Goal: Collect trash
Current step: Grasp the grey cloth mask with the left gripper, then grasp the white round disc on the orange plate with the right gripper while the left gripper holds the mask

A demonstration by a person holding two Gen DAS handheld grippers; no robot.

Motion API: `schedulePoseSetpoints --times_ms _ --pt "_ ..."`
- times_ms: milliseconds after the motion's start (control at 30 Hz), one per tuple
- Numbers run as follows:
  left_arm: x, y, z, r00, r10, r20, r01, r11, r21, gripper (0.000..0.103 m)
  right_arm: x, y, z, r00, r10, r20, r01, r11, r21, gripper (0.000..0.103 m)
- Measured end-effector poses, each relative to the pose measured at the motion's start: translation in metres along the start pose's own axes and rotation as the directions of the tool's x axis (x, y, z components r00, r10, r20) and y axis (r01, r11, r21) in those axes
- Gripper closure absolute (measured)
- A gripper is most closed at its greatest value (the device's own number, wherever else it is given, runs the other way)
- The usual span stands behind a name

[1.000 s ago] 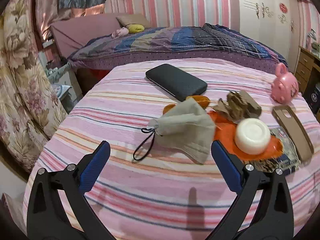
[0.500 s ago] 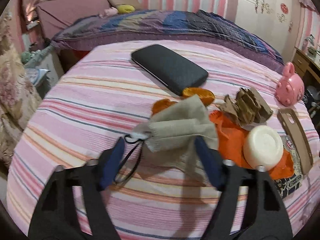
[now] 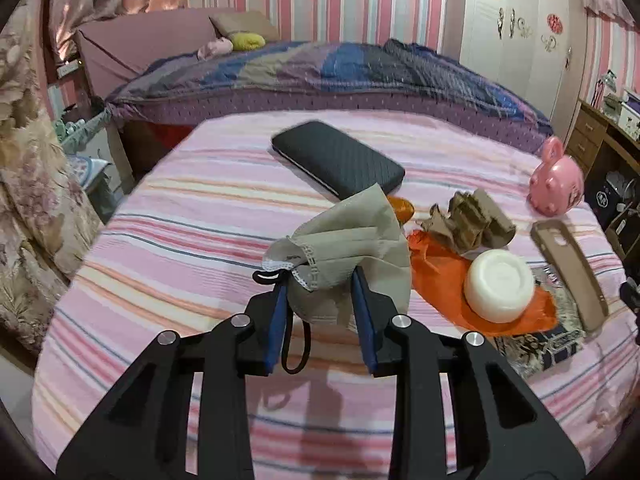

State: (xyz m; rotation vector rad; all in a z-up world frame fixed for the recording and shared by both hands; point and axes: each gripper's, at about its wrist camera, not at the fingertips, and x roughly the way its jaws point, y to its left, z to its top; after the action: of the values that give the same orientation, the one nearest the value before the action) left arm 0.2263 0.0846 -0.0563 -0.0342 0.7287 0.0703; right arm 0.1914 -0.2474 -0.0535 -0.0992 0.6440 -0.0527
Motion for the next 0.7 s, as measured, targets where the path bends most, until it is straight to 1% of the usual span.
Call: schedulePoseSetpoints --times_ms 100,200,233,333,400,433,533,567,633,700 --pt "-0.016 0.008 0.0 0.999 0.031 0.022 -0.031 1.0 -0.002 0.073 -0.005 0.01 0.003 1.0 0.022 0.015 -0.022 1.0 -0.003 0.009" --pt "-0.026 0.018 0.0 0.997 0.074 0.025 -0.074 0.997 -0.006 0.074 -0.01 0.025 0.005 0.997 0.069 0.024 -0.069 0.998 -0.001 0.009" --pt "-0.027 0.022 0.001 0.997 0.078 0.026 -0.078 0.997 -0.009 0.074 -0.01 0.035 0.006 0.995 0.091 0.03 -0.091 0.996 -0.005 0.009" --pt "-0.027 0.034 0.002 0.992 0.12 0.022 -0.12 0.993 -0.02 0.073 -0.01 0.051 0.009 0.992 0.117 0.036 -0.117 0.993 -0.019 0.009" --pt "-0.026 0.041 0.002 0.991 0.135 0.015 -0.135 0.99 -0.03 0.074 -0.008 0.067 0.012 0.99 0.136 0.035 -0.135 0.99 -0.039 0.009" --pt "-0.025 0.044 0.002 0.99 0.143 0.011 -0.143 0.989 -0.032 0.074 -0.003 0.08 0.016 0.987 0.157 0.026 -0.155 0.987 -0.051 0.009" --pt "-0.024 0.048 0.003 0.987 0.158 0.009 -0.157 0.987 -0.025 0.074 0.004 0.099 0.021 0.979 0.204 0.005 -0.204 0.978 -0.044 0.009" --pt "-0.023 0.048 0.003 0.988 0.157 0.008 -0.157 0.987 -0.022 0.073 0.011 0.114 0.025 0.972 0.233 -0.013 -0.234 0.971 -0.042 0.009" --pt "-0.02 0.048 0.002 0.986 0.165 0.004 -0.165 0.986 -0.01 0.073 0.016 0.126 0.026 0.97 0.241 -0.025 -0.242 0.969 -0.057 0.009" --pt "-0.017 0.048 0.001 0.985 0.173 -0.003 -0.173 0.985 -0.001 0.073 0.024 0.149 0.029 0.974 0.223 -0.044 -0.227 0.967 -0.116 0.009"
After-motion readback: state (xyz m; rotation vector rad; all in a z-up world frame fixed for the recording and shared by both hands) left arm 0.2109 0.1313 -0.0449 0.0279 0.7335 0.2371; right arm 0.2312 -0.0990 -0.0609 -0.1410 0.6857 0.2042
